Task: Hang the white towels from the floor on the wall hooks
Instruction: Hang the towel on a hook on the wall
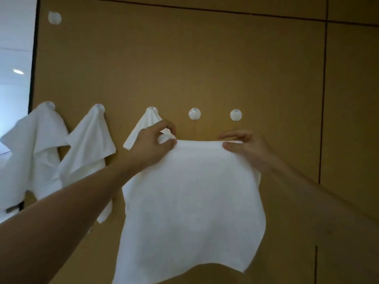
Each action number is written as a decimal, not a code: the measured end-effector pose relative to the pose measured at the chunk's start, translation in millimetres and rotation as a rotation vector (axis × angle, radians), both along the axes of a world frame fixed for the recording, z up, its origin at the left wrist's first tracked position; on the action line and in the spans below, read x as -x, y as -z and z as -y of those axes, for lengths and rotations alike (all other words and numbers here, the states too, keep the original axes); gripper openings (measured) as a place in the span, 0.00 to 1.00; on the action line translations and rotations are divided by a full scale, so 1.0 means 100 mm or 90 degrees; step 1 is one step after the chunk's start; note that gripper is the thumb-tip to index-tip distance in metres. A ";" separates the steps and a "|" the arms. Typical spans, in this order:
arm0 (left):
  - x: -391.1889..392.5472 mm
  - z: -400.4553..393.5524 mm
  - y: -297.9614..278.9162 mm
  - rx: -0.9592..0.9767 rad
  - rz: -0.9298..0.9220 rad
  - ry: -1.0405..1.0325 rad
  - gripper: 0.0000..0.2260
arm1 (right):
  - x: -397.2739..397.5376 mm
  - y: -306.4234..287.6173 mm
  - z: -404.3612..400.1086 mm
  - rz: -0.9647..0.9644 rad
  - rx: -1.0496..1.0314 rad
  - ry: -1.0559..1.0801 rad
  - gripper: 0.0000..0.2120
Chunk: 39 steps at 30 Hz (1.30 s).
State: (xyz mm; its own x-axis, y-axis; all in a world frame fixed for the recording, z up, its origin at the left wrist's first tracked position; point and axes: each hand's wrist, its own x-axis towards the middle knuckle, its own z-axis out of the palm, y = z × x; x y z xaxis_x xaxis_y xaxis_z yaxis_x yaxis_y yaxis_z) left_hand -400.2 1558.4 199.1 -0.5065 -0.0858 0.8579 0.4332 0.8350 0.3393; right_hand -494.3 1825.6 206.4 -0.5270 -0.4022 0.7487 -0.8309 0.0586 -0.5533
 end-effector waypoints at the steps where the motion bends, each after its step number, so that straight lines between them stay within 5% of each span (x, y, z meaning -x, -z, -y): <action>1: 0.15 0.04 -0.05 0.019 -0.038 0.006 0.07 | 0.15 -0.06 0.04 -0.011 0.021 -0.022 0.09; 5: 0.82 0.27 -0.29 0.134 -0.094 -0.057 0.15 | 0.79 -0.34 0.30 -0.131 -0.046 0.055 0.08; 14: 1.88 0.75 -1.09 0.527 -0.209 -0.385 0.14 | 1.81 -1.11 0.89 -0.601 -0.206 0.437 0.12; 19: 2.31 0.66 -1.10 0.513 -0.215 -0.471 0.15 | 2.22 -1.18 1.09 -0.502 -0.258 0.472 0.16; 25: 2.63 0.44 -0.60 0.382 -0.190 -0.483 0.21 | 2.40 -0.77 1.26 -0.434 -0.104 0.358 0.17; 28: 2.66 0.26 -0.48 0.236 -0.194 -0.372 0.12 | 2.39 -0.61 1.36 -0.328 -0.022 0.235 0.13; 33: 2.61 0.02 -0.36 -0.059 -0.128 -0.161 0.11 | 2.35 -0.46 1.48 -0.129 0.072 0.116 0.23; 37: 2.58 -0.02 -0.27 -0.120 -0.102 -0.139 0.12 | 2.32 -0.37 1.53 -0.092 0.028 0.134 0.20; 39: 2.53 0.00 -0.20 -0.019 -0.111 -0.251 0.09 | 2.25 -0.30 1.51 -0.104 0.003 0.153 0.18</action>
State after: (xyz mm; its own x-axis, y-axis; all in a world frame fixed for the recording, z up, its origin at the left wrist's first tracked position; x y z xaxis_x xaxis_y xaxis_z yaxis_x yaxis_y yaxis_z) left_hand -652.9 1558.3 219.0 -0.2772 -0.2704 0.9220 0.1358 0.9389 0.3162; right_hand -719.3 1674.6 236.0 -0.4791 -0.2761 0.8332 -0.8716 0.2623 -0.4142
